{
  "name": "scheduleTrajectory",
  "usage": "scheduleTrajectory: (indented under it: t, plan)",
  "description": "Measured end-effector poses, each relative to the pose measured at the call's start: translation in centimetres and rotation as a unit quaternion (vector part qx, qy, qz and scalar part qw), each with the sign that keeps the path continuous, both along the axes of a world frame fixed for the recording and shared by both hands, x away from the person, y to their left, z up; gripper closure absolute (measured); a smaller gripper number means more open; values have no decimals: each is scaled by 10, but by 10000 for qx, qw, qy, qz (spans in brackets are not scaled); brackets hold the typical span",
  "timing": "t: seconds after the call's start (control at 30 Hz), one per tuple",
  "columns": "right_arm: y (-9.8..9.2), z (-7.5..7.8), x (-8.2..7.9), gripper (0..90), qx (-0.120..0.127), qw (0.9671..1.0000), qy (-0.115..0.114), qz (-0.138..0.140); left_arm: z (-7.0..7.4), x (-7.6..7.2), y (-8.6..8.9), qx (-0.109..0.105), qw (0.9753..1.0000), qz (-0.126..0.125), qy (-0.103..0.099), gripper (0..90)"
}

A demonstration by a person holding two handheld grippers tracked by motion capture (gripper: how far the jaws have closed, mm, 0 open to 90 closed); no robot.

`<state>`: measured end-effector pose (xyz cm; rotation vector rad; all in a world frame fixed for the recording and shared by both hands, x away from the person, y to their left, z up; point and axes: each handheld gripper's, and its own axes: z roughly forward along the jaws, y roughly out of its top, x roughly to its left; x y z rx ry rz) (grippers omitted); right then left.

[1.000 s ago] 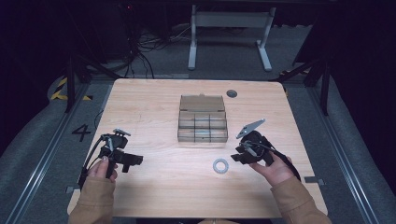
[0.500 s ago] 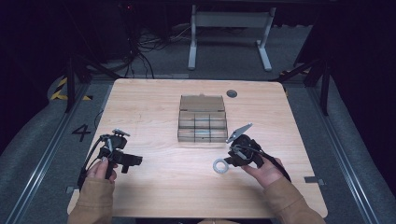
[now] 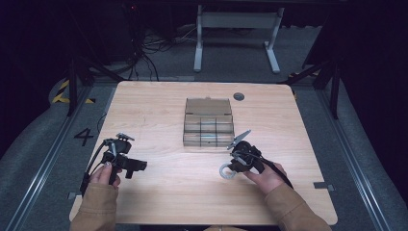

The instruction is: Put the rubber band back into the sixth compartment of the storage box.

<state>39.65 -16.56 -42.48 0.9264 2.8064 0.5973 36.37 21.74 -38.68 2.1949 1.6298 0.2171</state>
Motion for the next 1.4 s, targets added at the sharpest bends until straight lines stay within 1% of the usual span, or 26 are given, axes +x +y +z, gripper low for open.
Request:
scheduleTrajectory:
  t: [0.17,0.47,0.63,0.77,0.83,0.97,1.03,1.17,1.23,1.4]
  plan:
    - [2,-4,3,728,-43,10000,62,-20,0,0,0,9,10000,-4,12,166]
    - [4,-9,5,755,-157,9998,78,-31,0,0,0,7,10000,1,7,166]
    - [6,-9,4,796,-248,9997,1,-29,0,0,0,1,10000,-2,13,166]
    - [6,-9,4,817,-226,9997,33,-66,0,0,-1,16,10000,-9,21,166]
    - [5,-9,5,822,-178,9997,110,-126,0,1,-1,4,10000,-2,22,166]
    - [5,-9,5,824,-171,9997,126,-125,0,1,-1,2,10000,-6,15,166]
    - [5,-8,5,825,-126,9997,155,-118,0,1,-1,-2,10000,-10,14,166]
    - [5,-4,3,826,-49,9998,179,-108,1,1,0,-12,10000,-5,7,166]
    - [4,2,2,827,32,9997,208,-92,1,1,-1,-24,10000,0,6,166]
    - [3,10,0,827,109,9996,240,-36,1,1,0,-29,10000,-5,13,166]
